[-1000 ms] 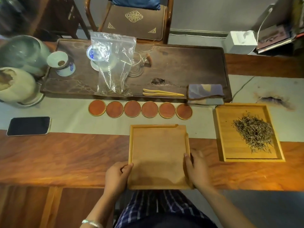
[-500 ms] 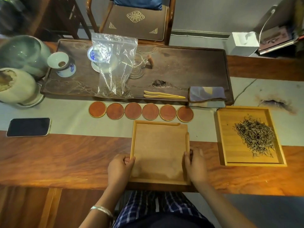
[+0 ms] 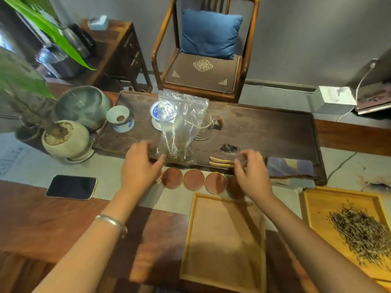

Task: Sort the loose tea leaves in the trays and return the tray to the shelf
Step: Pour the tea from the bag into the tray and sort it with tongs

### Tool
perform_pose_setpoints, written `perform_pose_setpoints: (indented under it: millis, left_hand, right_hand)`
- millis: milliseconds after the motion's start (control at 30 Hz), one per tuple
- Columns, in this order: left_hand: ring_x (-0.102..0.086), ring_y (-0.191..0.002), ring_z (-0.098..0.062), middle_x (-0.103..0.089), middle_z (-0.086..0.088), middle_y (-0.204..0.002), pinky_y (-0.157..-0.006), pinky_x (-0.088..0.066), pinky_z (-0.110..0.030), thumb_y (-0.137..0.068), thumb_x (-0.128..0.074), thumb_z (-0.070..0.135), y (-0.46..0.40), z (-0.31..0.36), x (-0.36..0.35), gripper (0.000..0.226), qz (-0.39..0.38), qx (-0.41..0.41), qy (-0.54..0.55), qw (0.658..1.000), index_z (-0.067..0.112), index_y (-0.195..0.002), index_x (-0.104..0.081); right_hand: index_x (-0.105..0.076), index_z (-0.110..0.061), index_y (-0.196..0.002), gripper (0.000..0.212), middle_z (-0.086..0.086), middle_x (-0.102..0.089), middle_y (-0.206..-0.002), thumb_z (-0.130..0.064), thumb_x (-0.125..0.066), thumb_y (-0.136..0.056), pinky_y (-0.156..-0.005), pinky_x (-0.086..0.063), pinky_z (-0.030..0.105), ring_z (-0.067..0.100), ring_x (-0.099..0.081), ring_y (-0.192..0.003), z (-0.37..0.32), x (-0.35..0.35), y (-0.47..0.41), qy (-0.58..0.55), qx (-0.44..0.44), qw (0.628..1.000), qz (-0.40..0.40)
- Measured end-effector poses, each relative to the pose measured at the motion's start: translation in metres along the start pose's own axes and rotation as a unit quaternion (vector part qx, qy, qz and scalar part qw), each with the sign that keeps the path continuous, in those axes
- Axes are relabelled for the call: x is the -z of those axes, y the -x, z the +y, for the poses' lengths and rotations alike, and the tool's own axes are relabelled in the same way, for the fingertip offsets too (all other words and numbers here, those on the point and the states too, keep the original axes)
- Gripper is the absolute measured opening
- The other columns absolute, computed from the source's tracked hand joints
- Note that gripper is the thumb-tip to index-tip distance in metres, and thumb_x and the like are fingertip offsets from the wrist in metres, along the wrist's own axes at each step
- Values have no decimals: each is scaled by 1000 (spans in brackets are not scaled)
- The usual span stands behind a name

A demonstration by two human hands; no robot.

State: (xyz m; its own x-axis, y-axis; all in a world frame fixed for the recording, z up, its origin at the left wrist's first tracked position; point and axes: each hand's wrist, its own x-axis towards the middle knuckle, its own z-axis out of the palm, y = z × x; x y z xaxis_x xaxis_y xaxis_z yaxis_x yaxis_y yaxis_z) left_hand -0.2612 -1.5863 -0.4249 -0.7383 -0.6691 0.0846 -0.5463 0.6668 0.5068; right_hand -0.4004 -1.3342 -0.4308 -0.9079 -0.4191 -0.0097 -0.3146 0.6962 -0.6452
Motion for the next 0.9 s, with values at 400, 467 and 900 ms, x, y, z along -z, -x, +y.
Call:
perform_pose_setpoints:
  millis: [400, 467, 900]
  left_hand:
    - [-60, -95, -29, -61, -8, -104, -74, -50, -39, -58, -82, 60, -96, -3, -58, 85, -168, 60, 44, 983, 11, -114, -40]
    - [-60, -90, -27, -63, -4, -97, -75, -51, -40, -60, -81, 58, -96, -8, -60, 78, -145, 48, 62, 986, 14, -113, -45]
    - [-62, -91, -12, -66, 15, -95, -74, -42, -25, -64, -80, 53, -33, 7, -16, 53, -135, -17, 117, 984, 33, -110, -64]
  right_hand:
    - [-51, -13, -75, 21, -2, -53, -67, -25, -56, -92, -54, -30, 29, 15, -47, -64, -69, -93, -123, 10, 19, 977, -211]
    - [-48, -14, -75, 21, -6, -46, -64, -23, -52, -94, -56, -26, 30, 17, -46, -66, -68, -100, -122, -11, 26, 983, -180]
    - [-56, -23, -86, 8, -2, -61, -78, -19, -53, -92, -61, -43, 25, 8, -56, -68, -58, -11, -79, -138, 72, 978, -136]
